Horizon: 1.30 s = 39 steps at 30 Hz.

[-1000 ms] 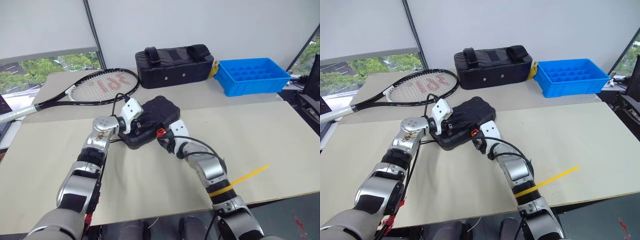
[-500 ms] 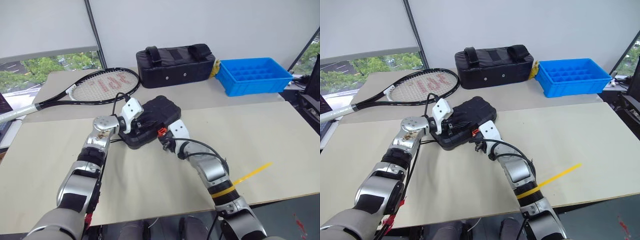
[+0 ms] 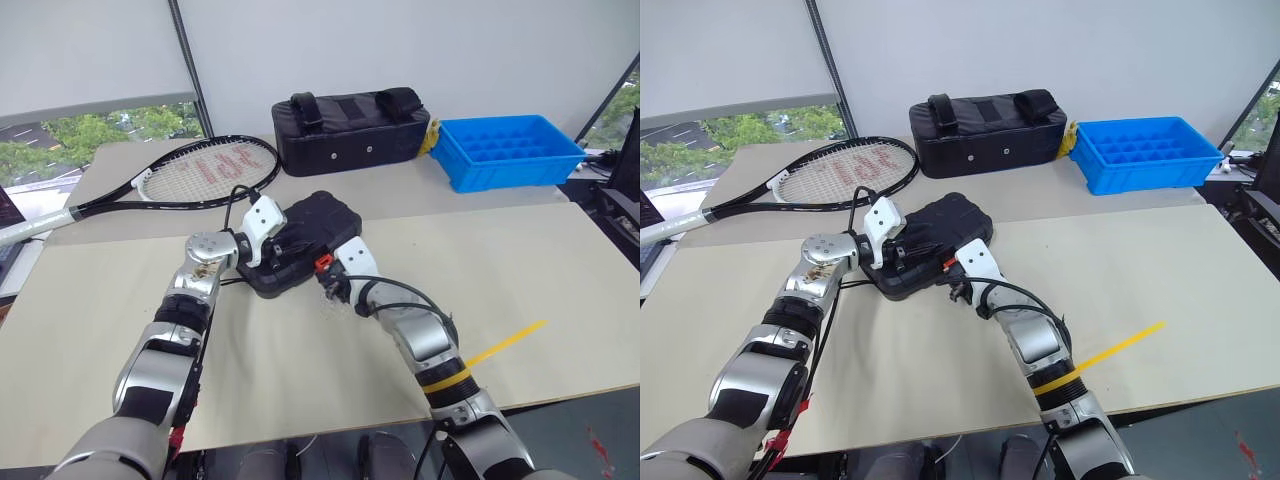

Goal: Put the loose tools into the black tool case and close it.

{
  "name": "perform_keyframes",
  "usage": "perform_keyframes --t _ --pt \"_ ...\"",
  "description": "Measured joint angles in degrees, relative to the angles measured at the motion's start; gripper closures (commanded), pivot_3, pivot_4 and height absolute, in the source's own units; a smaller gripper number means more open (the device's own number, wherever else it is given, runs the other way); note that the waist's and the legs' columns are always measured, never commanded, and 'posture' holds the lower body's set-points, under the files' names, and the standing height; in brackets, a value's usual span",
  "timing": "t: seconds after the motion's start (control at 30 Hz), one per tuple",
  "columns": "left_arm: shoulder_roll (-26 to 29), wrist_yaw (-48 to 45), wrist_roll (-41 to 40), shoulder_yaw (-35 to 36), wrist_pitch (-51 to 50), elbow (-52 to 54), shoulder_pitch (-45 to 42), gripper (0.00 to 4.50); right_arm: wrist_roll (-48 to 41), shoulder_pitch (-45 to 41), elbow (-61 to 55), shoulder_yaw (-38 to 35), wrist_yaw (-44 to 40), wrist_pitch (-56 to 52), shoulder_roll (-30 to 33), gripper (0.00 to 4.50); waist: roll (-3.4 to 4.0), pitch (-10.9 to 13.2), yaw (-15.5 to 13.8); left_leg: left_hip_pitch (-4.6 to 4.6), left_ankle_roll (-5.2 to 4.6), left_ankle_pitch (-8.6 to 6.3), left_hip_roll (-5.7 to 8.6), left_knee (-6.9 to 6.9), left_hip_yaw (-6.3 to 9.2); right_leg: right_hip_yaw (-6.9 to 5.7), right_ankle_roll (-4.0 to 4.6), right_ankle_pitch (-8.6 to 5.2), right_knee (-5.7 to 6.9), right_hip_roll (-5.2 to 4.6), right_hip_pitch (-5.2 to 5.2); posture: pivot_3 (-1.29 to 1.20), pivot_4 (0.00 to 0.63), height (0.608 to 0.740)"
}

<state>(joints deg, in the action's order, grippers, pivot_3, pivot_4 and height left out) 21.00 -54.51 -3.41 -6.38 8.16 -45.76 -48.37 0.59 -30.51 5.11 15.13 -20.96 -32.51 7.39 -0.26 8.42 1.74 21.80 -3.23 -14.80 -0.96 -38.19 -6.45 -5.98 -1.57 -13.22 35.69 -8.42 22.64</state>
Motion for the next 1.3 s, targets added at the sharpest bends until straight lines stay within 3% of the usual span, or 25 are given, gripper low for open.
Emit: perform_keyframes --t 0.23,0.33,0.57,0.97,1.3 --pt "-0.03 0.02 0.0 0.0 0.31 0.0 0.06 1.93 0.05 0.8 -2.89 -0.02 -1.47 -1.92 1.3 1.24 0.0 0.0 -0.05 0.0 0.0 0.0 0.0 0.02 0.0 0.0 -0.01 -0.01 -0.02 0.0 0.0 0.0 0.15 0.74" --pt "-0.06 0.01 0.0 -0.02 0.36 0.0 0.06 1.93 0.07 2.3 -4.7 -0.01 -2.18 -3.71 2.64 1.88 0.0 0.0 -0.09 0.01 -0.01 -0.01 0.0 0.02 0.0 0.0 -0.01 -0.01 -0.04 -0.01 0.0 0.0 0.15 0.74" --pt "-0.01 0.06 0.05 -0.01 0.39 -0.03 0.08 1.93 0.14 3.84 -7.09 0.63 -3.71 -6.55 3.22 4.4 0.0 0.0 -0.12 0.01 -0.01 -0.01 -0.02 0.06 0.01 0.0 -0.21 -0.12 -0.04 0.0 0.04 0.0 0.15 0.74" --pt "0.24 0.17 0.12 0.07 0.41 -0.02 0.18 1.93 1.07 -1.84 1.72 0.59 -1.36 -1.96 -0.5 4.47 -0.05 -0.01 0.14 0.02 0.01 0.01 -0.02 0.07 0.0 0.01 -0.03 -0.02 -0.02 0.0 0.07 0.0 0.15 0.74" --pt "0.33 0.17 0.11 0.21 0.41 0.18 0.38 1.93 1.29 -1.83 -4.81 1.76 -3.99 -6.87 2.32 4.47 -0.04 -0.01 0.3 0.07 0.01 0.01 -0.03 0.07 0.01 0.01 -0.04 -0.02 -0.02 -0.01 0.13 0.0 0.15 0.74"
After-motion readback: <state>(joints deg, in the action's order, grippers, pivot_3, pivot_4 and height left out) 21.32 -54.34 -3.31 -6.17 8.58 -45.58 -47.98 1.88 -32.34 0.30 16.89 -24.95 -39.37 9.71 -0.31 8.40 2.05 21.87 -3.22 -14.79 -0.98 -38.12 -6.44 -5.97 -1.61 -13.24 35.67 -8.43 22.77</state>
